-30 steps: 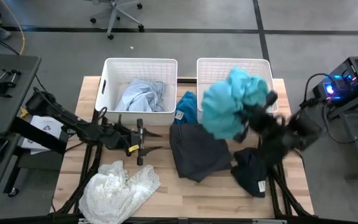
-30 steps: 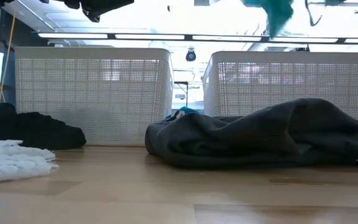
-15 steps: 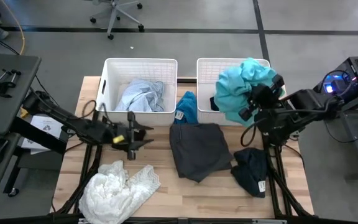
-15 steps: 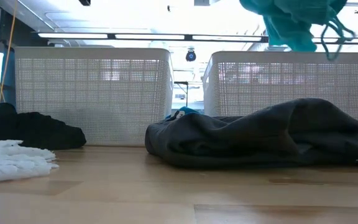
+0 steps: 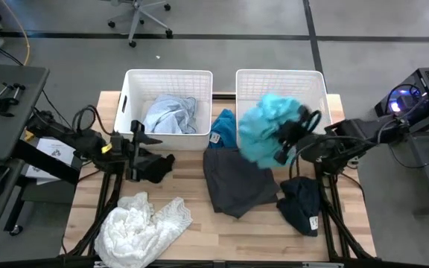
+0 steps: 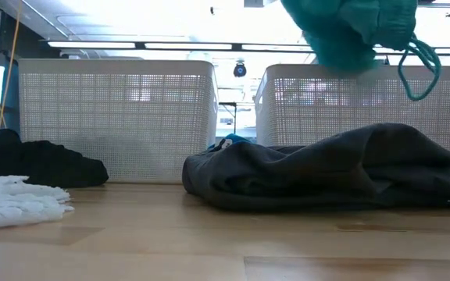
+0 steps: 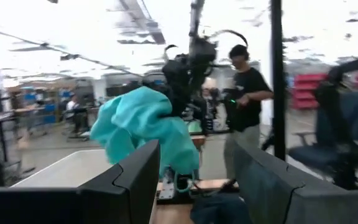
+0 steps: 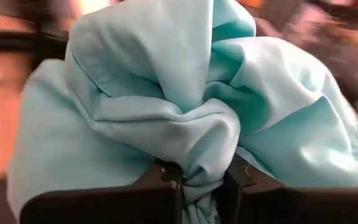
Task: Sort clothes
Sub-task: Put the light blue shorts into the left white bin
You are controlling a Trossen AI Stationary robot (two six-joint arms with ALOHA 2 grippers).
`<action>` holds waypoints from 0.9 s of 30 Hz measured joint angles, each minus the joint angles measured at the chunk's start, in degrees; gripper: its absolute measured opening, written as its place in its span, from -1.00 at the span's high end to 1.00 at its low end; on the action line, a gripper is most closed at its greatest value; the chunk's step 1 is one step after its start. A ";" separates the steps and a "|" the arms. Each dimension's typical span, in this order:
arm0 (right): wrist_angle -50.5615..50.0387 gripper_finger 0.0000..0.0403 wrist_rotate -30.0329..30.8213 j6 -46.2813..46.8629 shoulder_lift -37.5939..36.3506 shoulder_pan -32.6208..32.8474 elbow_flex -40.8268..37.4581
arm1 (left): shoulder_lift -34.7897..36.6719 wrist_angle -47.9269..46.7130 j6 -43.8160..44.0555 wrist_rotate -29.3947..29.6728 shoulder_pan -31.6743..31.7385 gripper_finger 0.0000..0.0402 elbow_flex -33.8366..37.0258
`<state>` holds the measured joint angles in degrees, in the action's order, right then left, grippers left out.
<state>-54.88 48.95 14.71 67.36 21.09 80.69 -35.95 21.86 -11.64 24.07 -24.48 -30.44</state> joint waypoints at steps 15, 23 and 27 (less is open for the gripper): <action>83.90 0.87 -36.26 -12.20 16.24 2.34 -36.97 | -17.50 1.66 -11.24 -17.78 -1.10 0.05 -0.02; 88.53 0.87 -33.00 -8.91 24.42 1.30 -35.95 | -34.74 21.30 -5.05 -13.80 1.50 0.02 -0.07; 88.58 0.87 -33.00 -7.97 24.97 1.28 -34.72 | -41.32 24.21 -3.50 -13.83 2.64 -0.09 -0.04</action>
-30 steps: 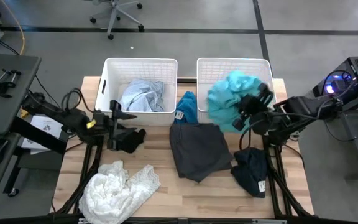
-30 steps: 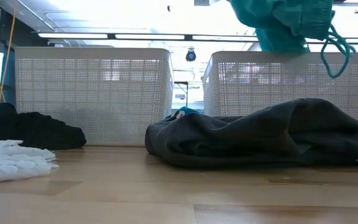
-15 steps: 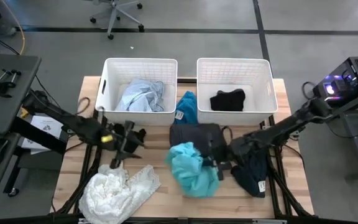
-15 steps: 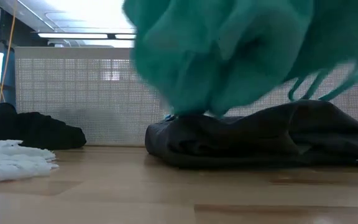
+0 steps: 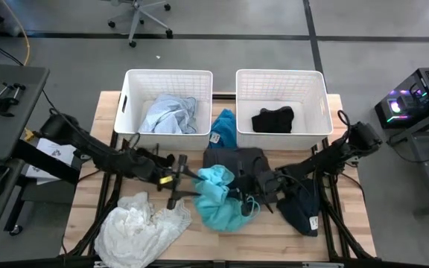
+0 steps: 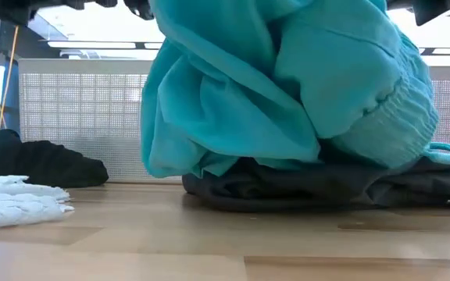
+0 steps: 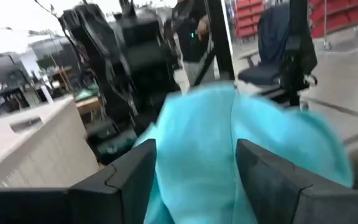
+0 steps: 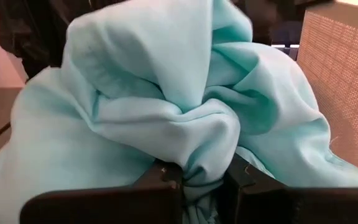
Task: Sort clothes
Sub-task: Put the light blue shorts into the left white bin
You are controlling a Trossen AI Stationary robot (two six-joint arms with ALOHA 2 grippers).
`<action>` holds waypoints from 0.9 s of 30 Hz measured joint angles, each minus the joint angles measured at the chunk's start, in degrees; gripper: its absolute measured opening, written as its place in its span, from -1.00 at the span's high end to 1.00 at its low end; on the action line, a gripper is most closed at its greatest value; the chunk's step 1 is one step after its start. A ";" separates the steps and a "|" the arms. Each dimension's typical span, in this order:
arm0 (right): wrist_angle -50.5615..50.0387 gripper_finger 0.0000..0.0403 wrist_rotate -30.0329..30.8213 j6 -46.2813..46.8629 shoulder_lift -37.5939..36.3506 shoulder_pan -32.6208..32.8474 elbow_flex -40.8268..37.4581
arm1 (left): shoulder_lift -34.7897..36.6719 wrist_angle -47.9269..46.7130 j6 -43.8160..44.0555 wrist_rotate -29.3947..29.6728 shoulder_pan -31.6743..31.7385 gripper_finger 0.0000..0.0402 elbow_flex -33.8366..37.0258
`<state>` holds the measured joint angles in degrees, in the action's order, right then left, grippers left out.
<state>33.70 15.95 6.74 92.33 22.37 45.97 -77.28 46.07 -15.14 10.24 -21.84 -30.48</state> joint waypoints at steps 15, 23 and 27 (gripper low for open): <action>0.36 0.87 0.00 5.16 0.01 -1.94 0.72 | -19.37 23.36 3.16 -1.82 5.12 -0.42 -0.11; 0.34 0.87 -0.37 5.25 0.03 -2.97 0.72 | -23.87 25.41 5.69 -5.92 6.75 -0.35 -1.75; -0.02 0.87 -0.39 5.00 0.05 -3.19 0.72 | -25.48 25.22 5.36 -7.79 7.26 -0.28 -2.59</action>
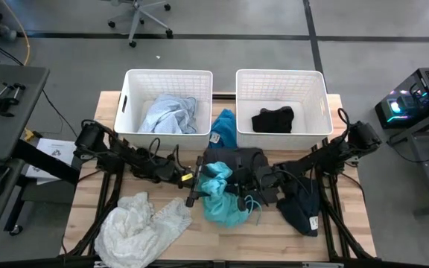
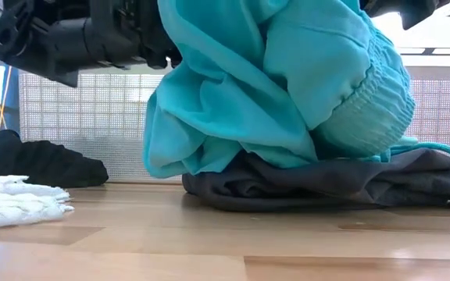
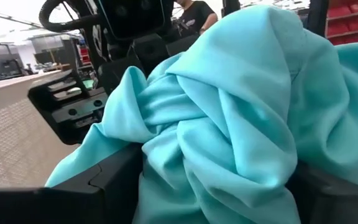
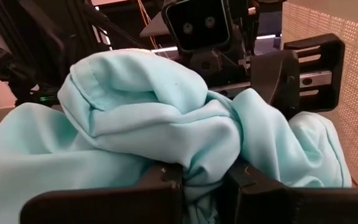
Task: Sort clothes
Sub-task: Put the light blue shorts into the left white bin
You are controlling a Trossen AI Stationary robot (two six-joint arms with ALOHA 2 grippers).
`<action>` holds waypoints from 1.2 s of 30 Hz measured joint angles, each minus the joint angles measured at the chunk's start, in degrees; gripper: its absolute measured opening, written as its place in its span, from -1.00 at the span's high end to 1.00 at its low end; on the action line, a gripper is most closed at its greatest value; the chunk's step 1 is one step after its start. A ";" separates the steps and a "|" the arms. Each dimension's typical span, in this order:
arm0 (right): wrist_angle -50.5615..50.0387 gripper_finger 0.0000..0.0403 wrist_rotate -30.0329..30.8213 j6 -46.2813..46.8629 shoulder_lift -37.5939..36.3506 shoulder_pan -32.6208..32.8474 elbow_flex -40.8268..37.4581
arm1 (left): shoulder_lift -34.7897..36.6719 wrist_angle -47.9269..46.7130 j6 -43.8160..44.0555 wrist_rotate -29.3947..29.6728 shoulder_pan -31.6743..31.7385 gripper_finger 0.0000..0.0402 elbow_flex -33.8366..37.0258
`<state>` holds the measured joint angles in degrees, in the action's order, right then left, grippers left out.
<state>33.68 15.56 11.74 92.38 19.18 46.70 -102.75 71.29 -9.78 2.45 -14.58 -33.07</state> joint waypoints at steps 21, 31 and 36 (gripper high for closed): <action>-1.38 0.56 2.07 1.30 0.26 0.11 0.00 | -0.31 -2.18 -1.29 -3.53 1.19 0.47 0.06; -14.87 0.04 7.04 6.61 -9.48 2.98 0.44 | 0.59 -4.52 0.55 -0.82 -0.67 0.86 -0.06; -28.34 0.07 21.86 10.52 -16.35 10.15 0.37 | 6.04 -6.35 -1.45 2.32 -2.69 0.86 -0.03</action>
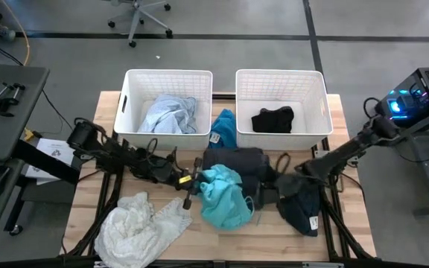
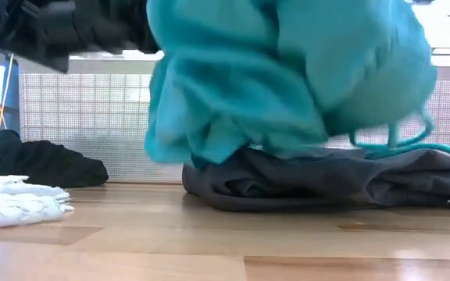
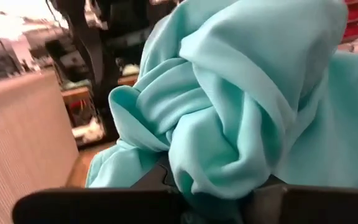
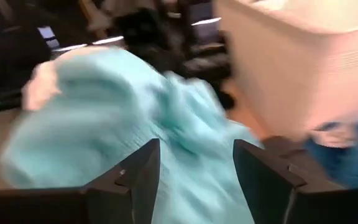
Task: Sort clothes
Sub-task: Put the light blue shorts into the left white bin
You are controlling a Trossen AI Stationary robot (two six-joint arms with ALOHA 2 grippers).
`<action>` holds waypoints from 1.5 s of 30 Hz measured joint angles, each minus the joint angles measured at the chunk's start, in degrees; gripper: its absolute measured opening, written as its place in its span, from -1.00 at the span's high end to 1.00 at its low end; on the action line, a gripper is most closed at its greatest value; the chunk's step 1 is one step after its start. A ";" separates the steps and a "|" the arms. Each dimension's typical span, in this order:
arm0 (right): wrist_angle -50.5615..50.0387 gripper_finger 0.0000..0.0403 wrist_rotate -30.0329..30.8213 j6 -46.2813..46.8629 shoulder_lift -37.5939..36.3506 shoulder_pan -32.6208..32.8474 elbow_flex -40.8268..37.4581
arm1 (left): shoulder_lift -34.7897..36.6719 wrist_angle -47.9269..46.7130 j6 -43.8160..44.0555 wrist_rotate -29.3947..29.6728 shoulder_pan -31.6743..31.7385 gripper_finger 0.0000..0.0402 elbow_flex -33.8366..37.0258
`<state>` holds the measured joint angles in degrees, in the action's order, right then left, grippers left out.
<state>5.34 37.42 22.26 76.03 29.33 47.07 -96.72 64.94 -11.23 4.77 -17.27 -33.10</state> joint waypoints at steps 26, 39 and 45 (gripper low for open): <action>-8.76 0.08 13.42 16.94 16.17 5.87 -0.26 | 43.44 -65.59 -21.84 36.33 9.90 0.86 -25.66; -8.92 0.08 13.35 14.78 16.18 3.22 -0.26 | 43.61 -79.14 -17.93 35.99 23.02 0.84 -31.19; -8.79 0.08 11.54 9.40 14.69 0.12 -0.31 | 43.92 -78.60 -18.66 33.26 25.72 0.84 -31.19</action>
<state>-3.44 48.96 31.66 90.72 29.46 46.76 -52.79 -13.65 -29.89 38.04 8.45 -64.29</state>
